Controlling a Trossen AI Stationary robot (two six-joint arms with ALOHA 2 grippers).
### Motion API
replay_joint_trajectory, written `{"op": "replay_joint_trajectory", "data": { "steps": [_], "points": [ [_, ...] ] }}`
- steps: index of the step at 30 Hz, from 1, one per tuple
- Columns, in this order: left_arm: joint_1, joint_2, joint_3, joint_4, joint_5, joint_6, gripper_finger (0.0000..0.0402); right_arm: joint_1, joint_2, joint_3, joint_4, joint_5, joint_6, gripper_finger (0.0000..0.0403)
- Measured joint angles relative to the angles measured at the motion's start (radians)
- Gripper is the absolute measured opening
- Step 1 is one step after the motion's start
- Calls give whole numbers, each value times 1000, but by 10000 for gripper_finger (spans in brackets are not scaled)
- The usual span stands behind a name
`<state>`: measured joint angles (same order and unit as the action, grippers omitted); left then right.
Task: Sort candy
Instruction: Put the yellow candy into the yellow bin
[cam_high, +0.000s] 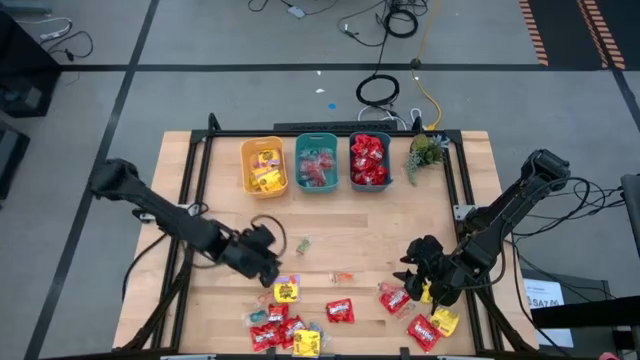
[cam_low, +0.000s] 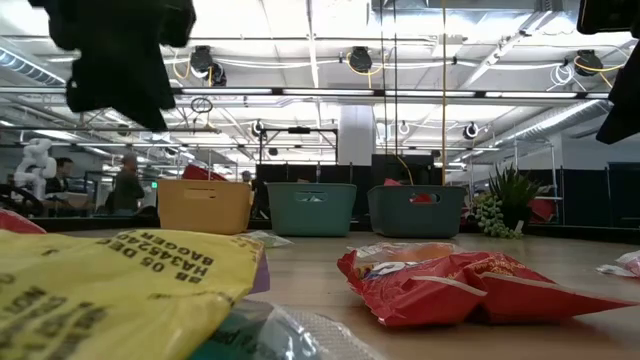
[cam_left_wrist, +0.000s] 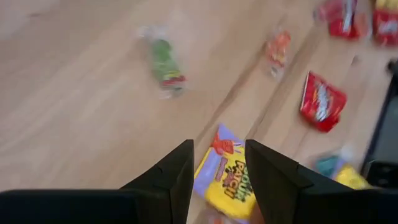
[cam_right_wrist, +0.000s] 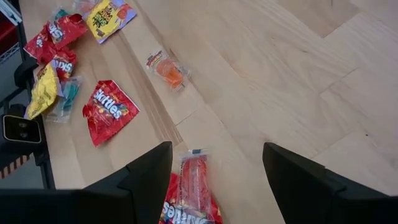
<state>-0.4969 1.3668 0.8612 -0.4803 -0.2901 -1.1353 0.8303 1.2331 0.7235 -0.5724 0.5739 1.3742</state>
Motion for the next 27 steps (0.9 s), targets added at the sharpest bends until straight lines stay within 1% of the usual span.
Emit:
{"op": "replay_joint_trajectory", "data": {
  "steps": [2,6,8,12,15,19,21,23,27],
  "points": [
    [-4,70,0,81,23,76,153,0,0,0,1,0,-3,242],
    [-9,202,0,283,119,267,153,0,0,0,1,0,-3,242],
    [-18,263,2,326,134,338,153,0,0,0,2,0,-3,242],
    [-32,369,12,297,165,360,153,0,0,0,9,0,-3,242],
    [-38,435,20,311,181,364,153,0,0,0,10,0,-3,242],
    [-43,482,26,318,161,364,146,0,0,0,10,0,-3,242],
    [-44,484,26,308,142,363,132,0,0,0,9,0,-3,242],
    [-44,484,26,303,123,364,107,0,0,0,9,0,-3,242],
    [-44,483,38,280,117,397,35,0,0,0,8,0,-3,242]
  ]
}}
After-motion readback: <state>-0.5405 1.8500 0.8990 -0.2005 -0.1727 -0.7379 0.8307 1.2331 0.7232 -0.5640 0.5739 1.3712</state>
